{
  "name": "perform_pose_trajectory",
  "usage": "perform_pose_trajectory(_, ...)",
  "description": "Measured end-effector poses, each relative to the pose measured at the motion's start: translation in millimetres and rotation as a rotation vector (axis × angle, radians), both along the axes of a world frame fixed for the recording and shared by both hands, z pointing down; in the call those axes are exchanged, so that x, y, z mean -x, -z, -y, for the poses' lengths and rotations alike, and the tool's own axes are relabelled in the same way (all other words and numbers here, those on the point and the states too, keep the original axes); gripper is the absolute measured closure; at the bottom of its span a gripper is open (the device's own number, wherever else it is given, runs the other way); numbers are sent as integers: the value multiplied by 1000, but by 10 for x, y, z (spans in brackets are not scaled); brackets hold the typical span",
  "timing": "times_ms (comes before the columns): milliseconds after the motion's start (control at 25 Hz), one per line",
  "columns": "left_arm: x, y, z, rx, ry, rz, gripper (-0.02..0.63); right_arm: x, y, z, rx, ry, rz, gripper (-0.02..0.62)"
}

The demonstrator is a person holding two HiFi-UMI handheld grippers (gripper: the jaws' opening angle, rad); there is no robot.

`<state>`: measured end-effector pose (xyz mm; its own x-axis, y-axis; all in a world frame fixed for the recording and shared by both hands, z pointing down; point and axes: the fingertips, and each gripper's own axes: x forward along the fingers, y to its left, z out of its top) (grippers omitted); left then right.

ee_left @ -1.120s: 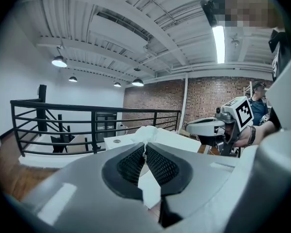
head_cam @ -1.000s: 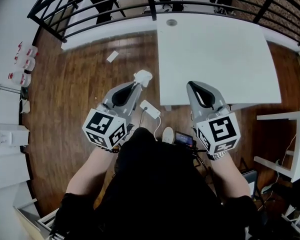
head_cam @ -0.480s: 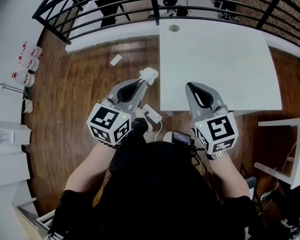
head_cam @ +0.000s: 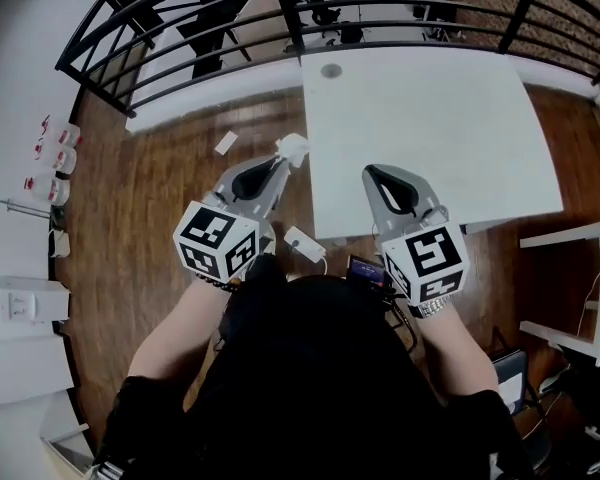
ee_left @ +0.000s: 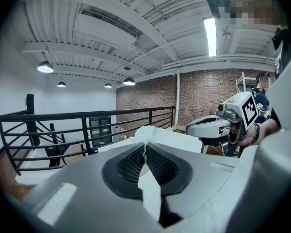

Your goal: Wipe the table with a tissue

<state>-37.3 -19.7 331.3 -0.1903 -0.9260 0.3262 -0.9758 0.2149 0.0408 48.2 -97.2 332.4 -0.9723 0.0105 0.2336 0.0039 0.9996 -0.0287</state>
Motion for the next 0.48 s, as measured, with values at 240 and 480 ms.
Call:
perform_pose_trajectory(240,151,-94,179,14,-65,4,579,10,-51,115,-3,-74,-4,603)
perform_pose_trajectory(480,524,-254,271,26,-119,-24,579,200,-186,124,5,-153,-45,603)
